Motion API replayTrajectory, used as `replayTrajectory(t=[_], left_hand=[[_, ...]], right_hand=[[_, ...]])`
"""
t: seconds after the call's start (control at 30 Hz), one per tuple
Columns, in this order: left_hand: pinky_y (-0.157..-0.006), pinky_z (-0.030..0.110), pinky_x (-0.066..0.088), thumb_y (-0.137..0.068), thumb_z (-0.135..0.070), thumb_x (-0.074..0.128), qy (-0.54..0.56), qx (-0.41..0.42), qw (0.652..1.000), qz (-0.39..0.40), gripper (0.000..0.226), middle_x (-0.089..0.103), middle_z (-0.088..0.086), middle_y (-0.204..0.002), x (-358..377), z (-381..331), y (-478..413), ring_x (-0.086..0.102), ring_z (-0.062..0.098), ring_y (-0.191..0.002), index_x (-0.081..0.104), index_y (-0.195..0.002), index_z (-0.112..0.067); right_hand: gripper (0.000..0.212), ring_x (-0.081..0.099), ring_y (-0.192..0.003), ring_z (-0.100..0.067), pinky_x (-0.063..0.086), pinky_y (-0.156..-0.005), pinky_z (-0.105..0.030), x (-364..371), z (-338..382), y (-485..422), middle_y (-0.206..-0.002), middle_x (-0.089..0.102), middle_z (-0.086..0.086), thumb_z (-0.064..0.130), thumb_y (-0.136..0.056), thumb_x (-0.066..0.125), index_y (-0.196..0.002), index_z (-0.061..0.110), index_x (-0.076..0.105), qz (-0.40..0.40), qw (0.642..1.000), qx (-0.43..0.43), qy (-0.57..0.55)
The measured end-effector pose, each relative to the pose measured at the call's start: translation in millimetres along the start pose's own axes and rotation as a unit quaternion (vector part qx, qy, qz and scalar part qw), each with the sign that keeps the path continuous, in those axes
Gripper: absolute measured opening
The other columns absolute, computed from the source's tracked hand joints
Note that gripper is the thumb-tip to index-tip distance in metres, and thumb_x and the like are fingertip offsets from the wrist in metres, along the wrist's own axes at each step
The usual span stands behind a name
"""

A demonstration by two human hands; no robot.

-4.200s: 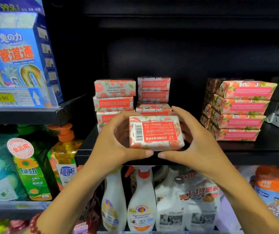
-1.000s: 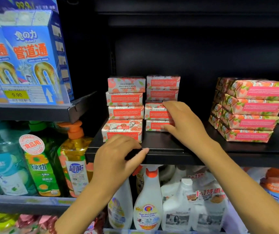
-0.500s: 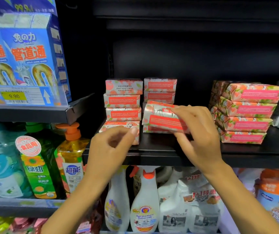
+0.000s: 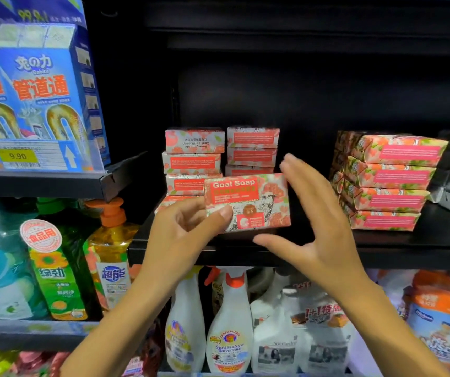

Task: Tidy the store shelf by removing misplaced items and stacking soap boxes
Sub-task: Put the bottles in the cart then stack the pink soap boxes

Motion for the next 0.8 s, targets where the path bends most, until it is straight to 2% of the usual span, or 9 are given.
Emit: replayTrajectory(t=[0.1,0.17,0.3,0.4,0.47,0.57,0.63,0.7,0.8], left_hand=[[-0.081,0.02,0.052,-0.082,-0.025,0.071,-0.005,0.025,1.0,0.003,0.031,0.072,-0.004,-0.104,1.2,-0.1,1.2,0.068,0.011,-0.098,0.066,-0.109,-0.012],[-0.084,0.022,0.052,-0.079,-0.029,0.072,-0.017,0.043,0.999,0.011,0.038,0.071,-0.004,-0.108,2.3,0.8,2.2,0.067,0.012,-0.101,0.064,-0.113,-0.014],[-0.081,0.019,0.052,-0.072,-0.019,0.077,0.011,0.047,0.999,0.006,0.046,0.07,-0.005,-0.109,2.4,1.6,3.7,0.066,0.011,-0.102,0.06,-0.115,-0.015],[-0.071,0.014,0.051,-0.059,-0.03,0.08,0.046,0.011,0.999,-0.003,0.06,0.071,-0.012,-0.102,-0.4,3.3,1.5,0.068,0.006,-0.092,0.059,-0.114,-0.019],[-0.071,0.013,0.051,-0.054,-0.041,0.076,0.035,-0.012,0.999,0.013,0.07,0.069,-0.016,-0.104,1.2,3.6,-0.8,0.067,0.003,-0.093,0.058,-0.118,-0.017],[-0.073,0.013,0.05,-0.056,-0.029,0.083,0.013,-0.022,0.999,0.039,0.068,0.068,-0.023,-0.103,2.3,2.7,-1.6,0.066,0.0,-0.095,0.06,-0.119,-0.014],[-0.073,0.014,0.051,-0.052,-0.024,0.085,0.001,-0.016,0.998,0.054,0.067,0.07,-0.017,-0.102,1.7,1.0,-0.4,0.067,0.003,-0.094,0.062,-0.114,-0.014],[-0.072,0.015,0.051,-0.051,-0.015,0.086,0.003,-0.004,0.999,0.052,0.062,0.071,-0.01,-0.101,-0.6,0.1,1.6,0.068,0.006,-0.092,0.063,-0.108,-0.012],[-0.077,0.015,0.051,-0.055,-0.014,0.089,-0.047,0.056,0.997,0.019,0.062,0.07,-0.011,-0.105,-4.1,-4.7,5.6,0.067,0.005,-0.097,0.06,-0.109,-0.015]], right_hand=[[0.087,0.045,-0.119,0.01,0.039,-0.093,-0.008,-2.6,-6.6,-3.1,-0.129,0.046,0.029,0.05,-0.073,0.073,-0.143,0.032,0.024,0.014,0.962,0.17,-0.211],[0.079,0.052,-0.111,0.01,0.045,-0.088,-0.01,-3.0,-10.9,-3.9,-0.117,0.054,0.033,0.039,-0.069,0.07,-0.139,0.032,0.033,0.021,0.949,0.195,-0.248],[0.048,0.061,-0.103,-0.003,0.052,-0.08,-0.018,-9.7,-4.6,-4.9,-0.106,0.064,0.016,0.024,-0.068,0.076,-0.113,0.024,0.06,-0.005,0.963,0.152,-0.222],[0.038,0.061,-0.1,-0.007,0.049,-0.079,-0.016,-12.4,4.2,-2.4,-0.1,0.063,0.013,0.016,-0.07,0.081,-0.103,0.018,0.062,-0.036,0.981,0.087,-0.167],[0.034,0.059,-0.102,-0.005,0.046,-0.084,-0.015,-10.0,10.8,0.3,-0.102,0.062,0.008,0.009,-0.072,0.077,-0.103,0.012,0.062,-0.048,0.992,0.023,-0.112],[0.025,0.056,-0.106,-0.01,0.042,-0.092,-0.016,-5.9,14.2,5.6,-0.106,0.059,0.0,0.0,-0.078,0.061,-0.102,0.009,0.058,-0.058,0.995,-0.048,-0.068],[0.023,0.054,-0.109,-0.01,0.041,-0.093,-0.015,-2.8,12.4,6.9,-0.109,0.056,0.0,0.004,-0.079,0.054,-0.101,0.011,0.052,-0.047,0.995,-0.05,-0.069],[0.025,0.049,-0.114,-0.005,0.038,-0.094,-0.012,1.6,8.6,5.7,-0.116,0.051,0.003,0.011,-0.08,0.057,-0.104,0.015,0.049,-0.011,0.997,-0.027,-0.076],[0.054,0.041,-0.127,-0.004,0.038,-0.101,-0.017,7.1,-3.8,4.9,-0.132,0.043,0.007,0.025,-0.075,0.076,-0.12,0.02,0.047,0.067,0.99,0.053,-0.108]])
Point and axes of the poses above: each hand's wrist, its own y-axis away from the middle knuckle, its own x-axis out of the palm, z = x × y, the point moved 6 cm from there along -y, towards the middle knuckle
